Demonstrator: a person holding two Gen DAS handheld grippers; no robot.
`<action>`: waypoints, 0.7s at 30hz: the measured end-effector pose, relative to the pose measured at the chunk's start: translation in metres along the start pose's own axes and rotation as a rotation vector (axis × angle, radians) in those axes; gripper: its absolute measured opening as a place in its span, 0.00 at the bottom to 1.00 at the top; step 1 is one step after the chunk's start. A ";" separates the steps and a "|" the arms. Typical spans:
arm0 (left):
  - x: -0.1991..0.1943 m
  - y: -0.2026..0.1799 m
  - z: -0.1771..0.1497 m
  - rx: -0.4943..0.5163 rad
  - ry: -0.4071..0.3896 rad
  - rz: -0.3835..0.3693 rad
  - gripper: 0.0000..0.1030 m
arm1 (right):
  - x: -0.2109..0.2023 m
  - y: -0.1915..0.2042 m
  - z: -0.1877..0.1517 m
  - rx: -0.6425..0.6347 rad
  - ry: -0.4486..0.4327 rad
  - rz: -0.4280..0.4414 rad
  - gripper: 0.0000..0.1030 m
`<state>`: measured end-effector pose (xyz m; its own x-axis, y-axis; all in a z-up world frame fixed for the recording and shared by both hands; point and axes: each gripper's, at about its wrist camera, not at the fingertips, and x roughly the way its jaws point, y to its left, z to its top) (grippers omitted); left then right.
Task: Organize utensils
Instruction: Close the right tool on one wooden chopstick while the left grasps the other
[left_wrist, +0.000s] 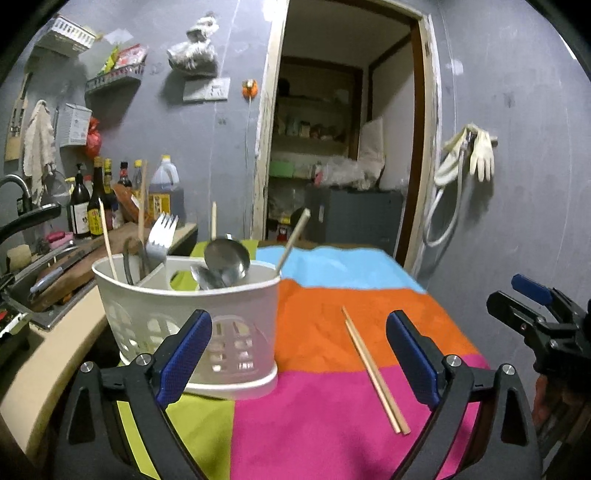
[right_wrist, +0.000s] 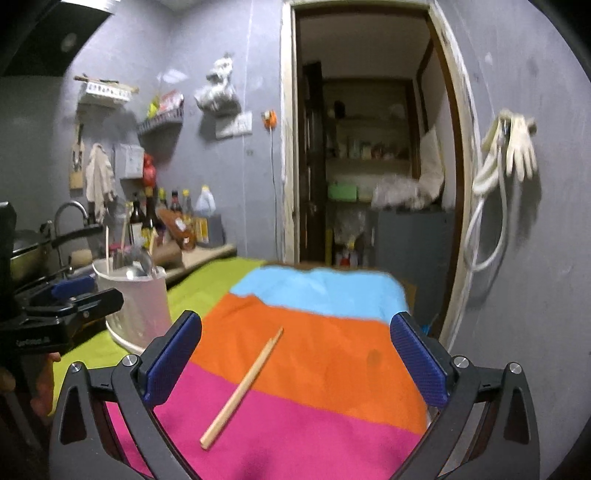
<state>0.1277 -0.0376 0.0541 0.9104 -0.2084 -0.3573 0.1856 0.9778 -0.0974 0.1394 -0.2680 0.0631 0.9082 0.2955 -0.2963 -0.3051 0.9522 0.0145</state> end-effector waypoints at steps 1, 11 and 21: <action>0.005 0.000 -0.002 -0.004 0.019 0.003 0.90 | 0.005 -0.003 -0.002 0.010 0.028 0.007 1.00; 0.046 0.011 -0.024 -0.044 0.245 0.057 0.90 | 0.066 -0.011 -0.024 0.056 0.338 0.047 0.96; 0.067 0.024 -0.038 -0.081 0.349 0.099 0.90 | 0.111 0.008 -0.042 0.005 0.547 0.101 0.72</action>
<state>0.1793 -0.0294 -0.0074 0.7390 -0.1217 -0.6626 0.0602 0.9915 -0.1149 0.2260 -0.2311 -0.0104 0.5927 0.3031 -0.7462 -0.3801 0.9221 0.0726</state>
